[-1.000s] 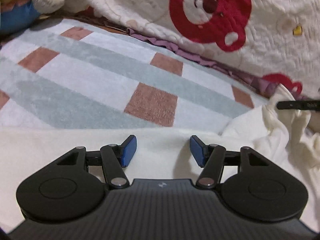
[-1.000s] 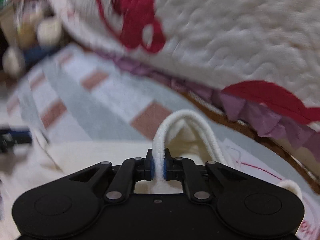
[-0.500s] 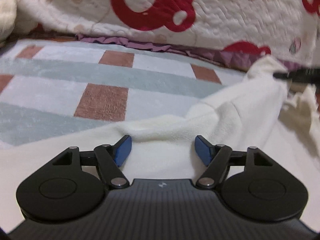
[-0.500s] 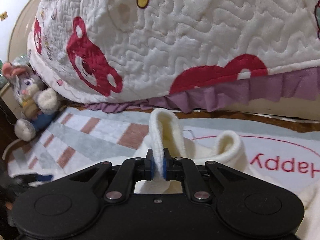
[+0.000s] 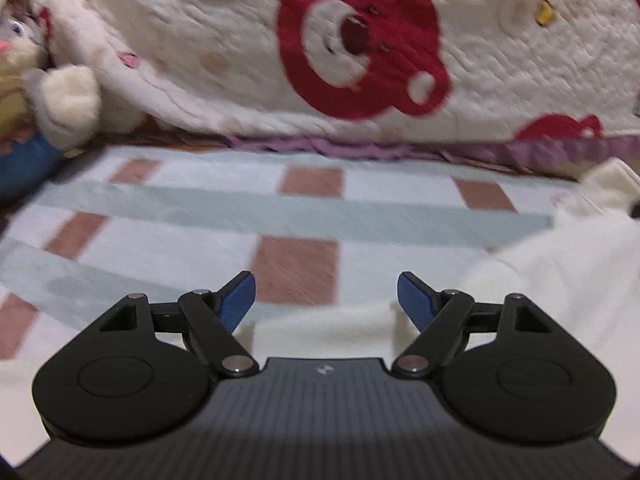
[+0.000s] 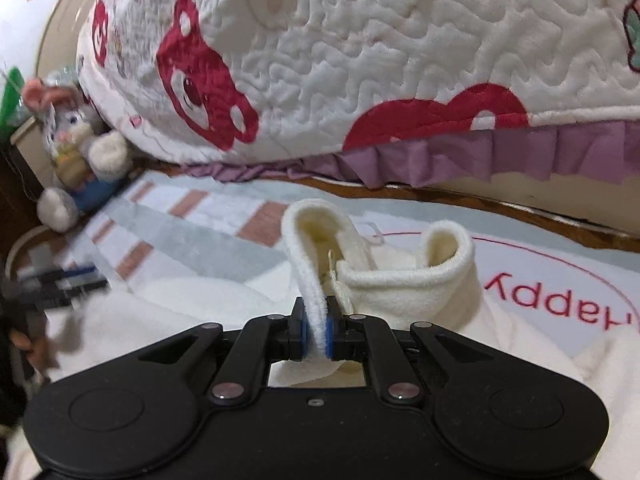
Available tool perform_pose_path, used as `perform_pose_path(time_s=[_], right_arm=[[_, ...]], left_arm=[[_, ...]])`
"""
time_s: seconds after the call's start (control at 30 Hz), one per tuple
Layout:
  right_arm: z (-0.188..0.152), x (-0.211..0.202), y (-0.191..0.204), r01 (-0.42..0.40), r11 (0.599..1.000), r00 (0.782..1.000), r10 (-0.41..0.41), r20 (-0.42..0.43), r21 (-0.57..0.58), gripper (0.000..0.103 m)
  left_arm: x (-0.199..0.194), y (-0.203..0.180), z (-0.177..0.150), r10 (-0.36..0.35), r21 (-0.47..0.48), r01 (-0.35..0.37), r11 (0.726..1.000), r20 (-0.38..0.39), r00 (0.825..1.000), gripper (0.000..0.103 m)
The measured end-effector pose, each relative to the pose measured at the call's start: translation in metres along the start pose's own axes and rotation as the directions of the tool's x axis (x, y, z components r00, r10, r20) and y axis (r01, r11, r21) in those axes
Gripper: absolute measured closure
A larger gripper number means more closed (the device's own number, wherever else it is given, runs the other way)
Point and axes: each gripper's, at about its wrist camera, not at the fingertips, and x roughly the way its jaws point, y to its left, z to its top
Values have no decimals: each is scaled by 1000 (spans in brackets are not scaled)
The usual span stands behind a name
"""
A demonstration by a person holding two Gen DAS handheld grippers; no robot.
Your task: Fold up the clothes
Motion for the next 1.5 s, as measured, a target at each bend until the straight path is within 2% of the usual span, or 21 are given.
perform_pose_path(time_s=[0.07,0.13,0.2,0.3,0.4,0.5,0.57,0.6,0.7,0.73,0.8,0.87,0.93,0.97,1.03,1.07,1.13,1.33,1.4,1.47,1.5], right_arm=[[0,3,10,43,997,999,-44,-16,-71,93],[1,6,20,82,987,995,-89,-42,-140,92],[2,9,31,111,973,990,-127,-66,-203,91],[6,15,52,147,939,974,-191,-118,-310,90],[9,22,77,170,865,946,-277,-167,-472,90],[14,19,96,190,803,927,-335,-165,-564,89],[16,13,110,216,747,918,-374,-129,-629,83],[17,9,117,223,725,921,-375,-103,-652,81],[25,-1,137,235,676,936,-351,-24,-699,64],[28,-1,142,232,666,943,-332,-3,-709,62],[34,4,150,204,647,958,-288,13,-734,61],[36,19,154,140,618,966,-257,-31,-774,58],[32,39,155,71,556,956,-276,-104,-828,58],[27,49,152,32,515,941,-305,-148,-857,58],[18,64,144,-49,445,910,-349,-223,-894,57],[16,65,141,-82,439,908,-337,-248,-895,54],[18,67,136,-135,468,903,-304,-303,-873,50],[16,79,124,-117,566,904,-280,-324,-816,49],[14,74,121,-110,615,908,-257,-330,-781,54],[8,68,117,-115,662,914,-221,-340,-741,74],[4,66,117,-113,673,919,-210,-335,-731,77]], left_arm=[[7,11,3,-61,-70,57,996,-54,997,25],[18,21,1,-133,-176,109,978,-129,983,25],[17,22,0,-145,-197,119,973,-121,982,25],[13,20,0,-175,-177,155,972,-104,979,25],[16,17,-3,-192,-156,170,973,-137,972,24],[18,5,-3,-172,-70,162,984,-173,970,24],[17,-2,-3,-167,-22,166,986,-197,966,24],[17,-5,-3,-169,-5,172,985,-210,963,24],[16,-15,-4,-164,48,179,983,-231,959,28],[15,-18,-5,-158,66,178,982,-234,959,31],[13,-22,-5,-157,86,181,980,-232,960,47],[10,-25,-4,-145,98,171,980,-230,962,84],[7,-24,-3,-131,122,160,979,-222,966,97],[4,-20,-2,-142,116,170,979,-211,967,97],[-4,-1,3,-184,30,193,981,-191,964,98],[-9,7,5,-203,-7,204,979,-175,964,98],[-21,14,8,-228,-31,226,974,-143,963,98],[-34,-4,-8,-235,-29,234,972,-180,955,98],[-39,-11,-15,-239,-24,239,971,-201,950,98],[-44,-16,-17,-235,-15,237,971,-211,949,98],[-46,-16,-16,-231,-12,233,972,-208,950,98]])
